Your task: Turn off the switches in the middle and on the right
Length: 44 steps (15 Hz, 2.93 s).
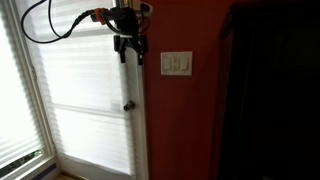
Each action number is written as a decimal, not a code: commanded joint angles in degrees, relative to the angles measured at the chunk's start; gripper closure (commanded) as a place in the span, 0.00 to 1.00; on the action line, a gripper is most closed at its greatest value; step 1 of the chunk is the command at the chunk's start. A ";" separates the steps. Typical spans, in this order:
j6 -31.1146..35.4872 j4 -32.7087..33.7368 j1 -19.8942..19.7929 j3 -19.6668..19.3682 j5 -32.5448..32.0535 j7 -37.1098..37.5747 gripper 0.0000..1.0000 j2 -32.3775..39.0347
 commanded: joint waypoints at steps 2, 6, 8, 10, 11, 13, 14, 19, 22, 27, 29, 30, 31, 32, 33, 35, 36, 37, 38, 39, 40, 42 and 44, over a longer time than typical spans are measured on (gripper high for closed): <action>5.92 0.91 -0.43 0.57 -0.80 -1.37 0.00 2.16; 17.37 3.16 -0.32 1.69 -3.21 -2.27 0.00 7.50; 21.68 4.63 -0.52 1.82 -4.32 -2.15 0.03 10.38; 26.25 6.33 -0.44 1.33 -3.91 -3.39 0.28 13.53; 28.05 7.07 -0.37 1.18 -3.71 -4.43 0.29 14.84; 30.68 8.37 -0.50 1.10 -3.78 -5.30 0.43 17.41; 32.01 9.04 -0.57 1.03 -3.67 -5.74 0.50 18.88; 39.03 12.09 -1.18 0.67 -3.89 -7.33 0.84 24.19; 40.78 13.48 -1.59 0.90 -2.62 -8.77 0.98 26.21; 42.97 15.39 -2.03 1.20 -2.26 -9.86 0.97 28.69; 42.75 15.97 -2.17 1.40 -1.73 -9.96 0.95 29.36; 42.67 16.13 -2.18 1.44 -1.79 -9.87 0.95 29.65; 42.97 16.31 -2.23 1.54 -1.74 -10.14 0.96 29.97; 43.42 16.53 -2.28 1.64 -1.63 -10.37 0.96 30.26; 43.42 16.68 -2.36 1.85 -1.08 -10.44 0.97 30.45; 43.91 17.06 -2.76 2.46 0.76 -11.53 0.97 30.93; 44.24 17.14 -2.99 2.87 2.03 -12.47 0.96 31.03; 44.38 17.14 -3.25 3.14 3.24 -13.37 0.97 31.01; 43.56 17.19 -3.30 3.00 3.47 -13.24 0.97 30.93; 42.27 16.93 -3.05 2.45 2.56 -11.61 0.96 30.46; 40.71 16.77 -2.52 1.28 -0.46 -8.89 0.96 29.68; 38.22 16.49 -2.03 0.30 -2.36 -4.87 0.95 28.36; 35.76 16.46 -1.59 -0.63 -4.75 -0.24 0.95 27.04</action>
